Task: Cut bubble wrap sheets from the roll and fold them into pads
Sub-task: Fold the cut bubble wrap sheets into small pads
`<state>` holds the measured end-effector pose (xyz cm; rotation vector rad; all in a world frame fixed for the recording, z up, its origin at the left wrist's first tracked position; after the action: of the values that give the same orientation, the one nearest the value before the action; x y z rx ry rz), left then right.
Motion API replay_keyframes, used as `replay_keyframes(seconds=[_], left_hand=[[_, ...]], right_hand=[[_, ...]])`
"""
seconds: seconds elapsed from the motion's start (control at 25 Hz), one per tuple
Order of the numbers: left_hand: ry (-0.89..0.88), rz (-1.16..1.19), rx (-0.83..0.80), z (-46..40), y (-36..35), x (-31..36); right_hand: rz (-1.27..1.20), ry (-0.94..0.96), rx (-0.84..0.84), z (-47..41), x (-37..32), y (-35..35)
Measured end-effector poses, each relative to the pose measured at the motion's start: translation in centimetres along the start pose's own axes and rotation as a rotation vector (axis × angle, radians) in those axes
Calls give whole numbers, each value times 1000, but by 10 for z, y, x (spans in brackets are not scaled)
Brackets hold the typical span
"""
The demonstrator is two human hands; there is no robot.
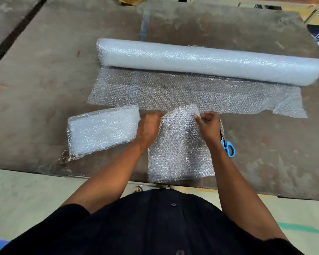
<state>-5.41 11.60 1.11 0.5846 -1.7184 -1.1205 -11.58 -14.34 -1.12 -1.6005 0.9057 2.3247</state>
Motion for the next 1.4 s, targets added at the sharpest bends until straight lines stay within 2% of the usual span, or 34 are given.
replay_keyframes(seconds=[0.16, 0.24, 0.48, 0.64, 0.72, 0.84, 1.0, 1.08, 1.2, 1.28, 1.4], left_hand=[[-11, 15, 74, -4, 8, 4], [-12, 9, 102, -4, 14, 8], [21, -150, 101, 5, 17, 12], [-20, -169, 84, 4, 12, 28], [-120, -35, 73, -3, 13, 49], [-243, 297, -65, -20, 10, 79], [-241, 532, -194, -28, 10, 86], [-252, 518, -116, -26, 11, 86], [-238, 495, 77, -22, 14, 83], [-217, 538, 115, -20, 14, 83], [-160, 632, 129, -11, 15, 85]], right_hand=[[-149, -124, -62, 0, -2, 2], [-146, -72, -26, -3, -4, 8], [134, 96, 117, 7, -10, 21], [165, 256, -15, 18, -21, 18], [185, 319, -90, 23, -23, 12], [128, 345, -123, 32, -26, 11], [-44, 280, -107, 41, -29, 20], [-98, 233, -121, 42, -30, 23], [-207, 169, -230, 41, -30, 23], [-328, 98, -328, 44, -32, 20], [-496, -90, -379, 39, -26, 19]])
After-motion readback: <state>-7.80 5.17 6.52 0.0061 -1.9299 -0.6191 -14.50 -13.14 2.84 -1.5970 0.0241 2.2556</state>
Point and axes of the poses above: each hand's wrist, its own z-axis away from the middle knuckle, its own y-axis out of the back of the hand, x = y × z, the point moved 4 cm from there along -z, towards the middle knuckle, and after that the axes turned 8 degrees about -y, right-handed, at the moved point
